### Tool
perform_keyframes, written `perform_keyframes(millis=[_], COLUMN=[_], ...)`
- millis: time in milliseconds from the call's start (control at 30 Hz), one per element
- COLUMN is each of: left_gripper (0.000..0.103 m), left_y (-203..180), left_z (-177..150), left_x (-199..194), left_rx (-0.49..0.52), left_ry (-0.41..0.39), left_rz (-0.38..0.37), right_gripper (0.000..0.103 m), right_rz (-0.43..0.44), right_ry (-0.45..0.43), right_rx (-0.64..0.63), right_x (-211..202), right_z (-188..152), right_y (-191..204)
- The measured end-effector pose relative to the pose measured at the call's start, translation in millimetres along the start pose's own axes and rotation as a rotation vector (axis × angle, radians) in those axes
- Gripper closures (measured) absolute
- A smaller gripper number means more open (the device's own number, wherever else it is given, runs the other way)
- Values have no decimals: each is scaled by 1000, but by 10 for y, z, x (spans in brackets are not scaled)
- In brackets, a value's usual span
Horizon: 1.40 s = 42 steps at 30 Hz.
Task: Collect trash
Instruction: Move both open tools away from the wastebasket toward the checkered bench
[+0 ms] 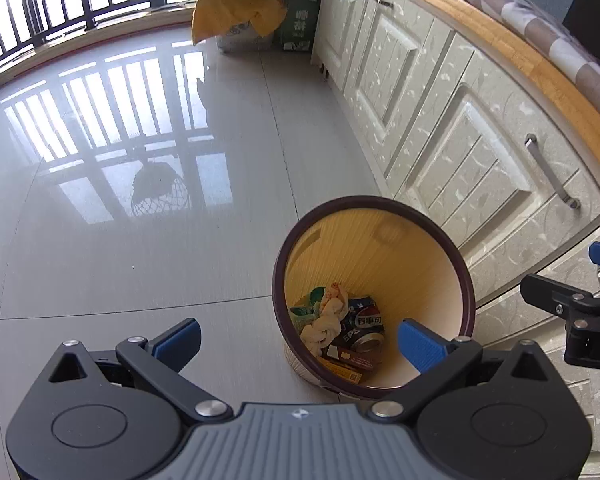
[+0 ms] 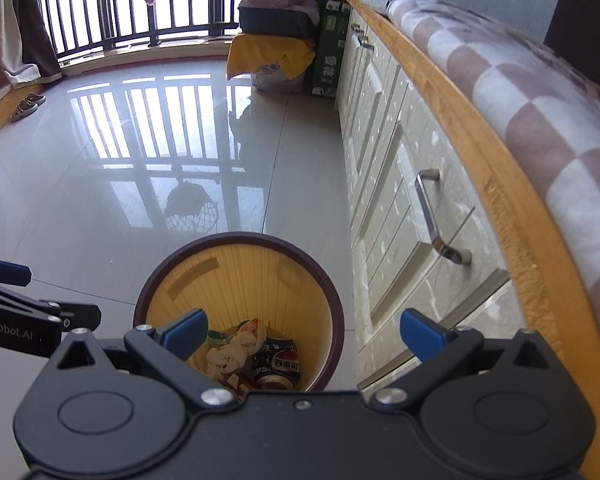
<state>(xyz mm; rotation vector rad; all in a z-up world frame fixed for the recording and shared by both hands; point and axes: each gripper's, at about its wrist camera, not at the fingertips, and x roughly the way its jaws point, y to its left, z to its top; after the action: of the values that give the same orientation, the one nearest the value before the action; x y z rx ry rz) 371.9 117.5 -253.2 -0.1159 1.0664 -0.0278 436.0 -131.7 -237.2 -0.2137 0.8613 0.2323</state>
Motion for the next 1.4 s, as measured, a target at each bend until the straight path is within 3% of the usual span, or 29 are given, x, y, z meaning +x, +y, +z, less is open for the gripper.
perform_keyframes(millis=[900,1400], left_gripper=[0,0], left_y=[-213,-875], left_z=[-272,-360], left_x=[-1272,-2046], left_rx=[-52,12], left_ry=[-195,-329], left_rz=[-29,-69], right_gripper=[0,0], right_rz=[-21,-78], right_ry=[-192,-308], right_rx=[40,76], right_x=[-1320,-2188], right_z=[-18,-231], right_y=[-41,-588])
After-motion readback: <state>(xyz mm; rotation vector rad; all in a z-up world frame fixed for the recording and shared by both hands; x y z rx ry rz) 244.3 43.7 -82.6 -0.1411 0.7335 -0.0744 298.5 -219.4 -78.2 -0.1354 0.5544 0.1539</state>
